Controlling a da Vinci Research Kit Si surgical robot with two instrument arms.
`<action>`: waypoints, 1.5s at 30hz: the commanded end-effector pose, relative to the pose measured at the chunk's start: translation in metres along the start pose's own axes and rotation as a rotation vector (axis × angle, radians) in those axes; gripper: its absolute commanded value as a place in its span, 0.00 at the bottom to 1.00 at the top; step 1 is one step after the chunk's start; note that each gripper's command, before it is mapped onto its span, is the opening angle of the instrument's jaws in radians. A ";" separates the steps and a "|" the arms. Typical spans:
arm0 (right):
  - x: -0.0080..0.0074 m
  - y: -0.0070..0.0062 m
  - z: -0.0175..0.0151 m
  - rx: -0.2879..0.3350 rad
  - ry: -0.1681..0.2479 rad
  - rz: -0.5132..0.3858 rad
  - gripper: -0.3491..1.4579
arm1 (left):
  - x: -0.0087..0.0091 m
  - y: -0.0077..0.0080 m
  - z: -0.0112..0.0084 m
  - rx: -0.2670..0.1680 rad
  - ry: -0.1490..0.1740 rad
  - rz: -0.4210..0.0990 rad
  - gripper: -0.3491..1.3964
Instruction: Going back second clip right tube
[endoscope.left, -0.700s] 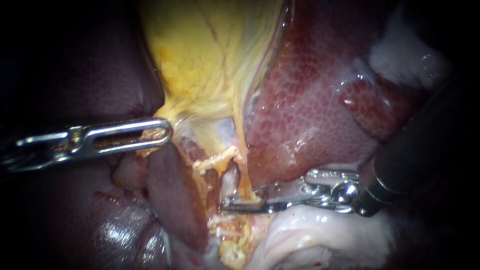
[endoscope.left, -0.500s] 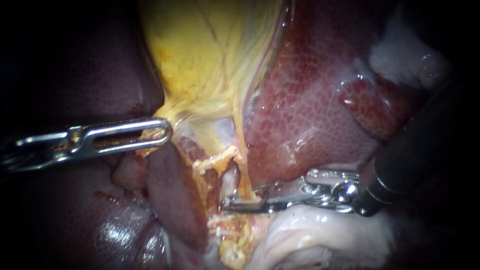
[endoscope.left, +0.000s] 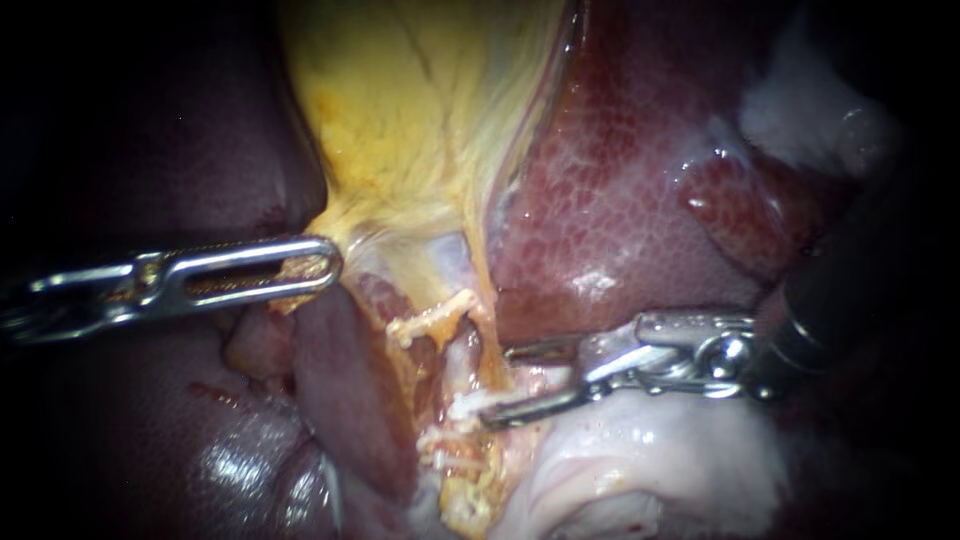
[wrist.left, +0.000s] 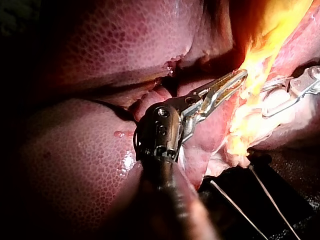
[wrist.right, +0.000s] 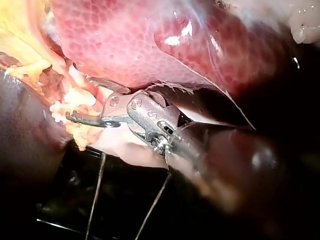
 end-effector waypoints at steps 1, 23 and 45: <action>0.0004 -0.0002 -0.0009 0.005 -0.001 -0.007 0.52 | 0.0000 0.0000 0.0000 0.000 0.000 0.000 0.00; 0.0100 -0.0046 -0.0110 0.047 0.147 -0.122 0.52 | 0.0033 0.0018 0.0031 -0.007 0.000 0.020 0.00; 0.0102 -0.0047 -0.0110 0.048 0.153 -0.121 0.52 | 0.0072 0.0027 0.0101 0.006 0.058 0.044 0.00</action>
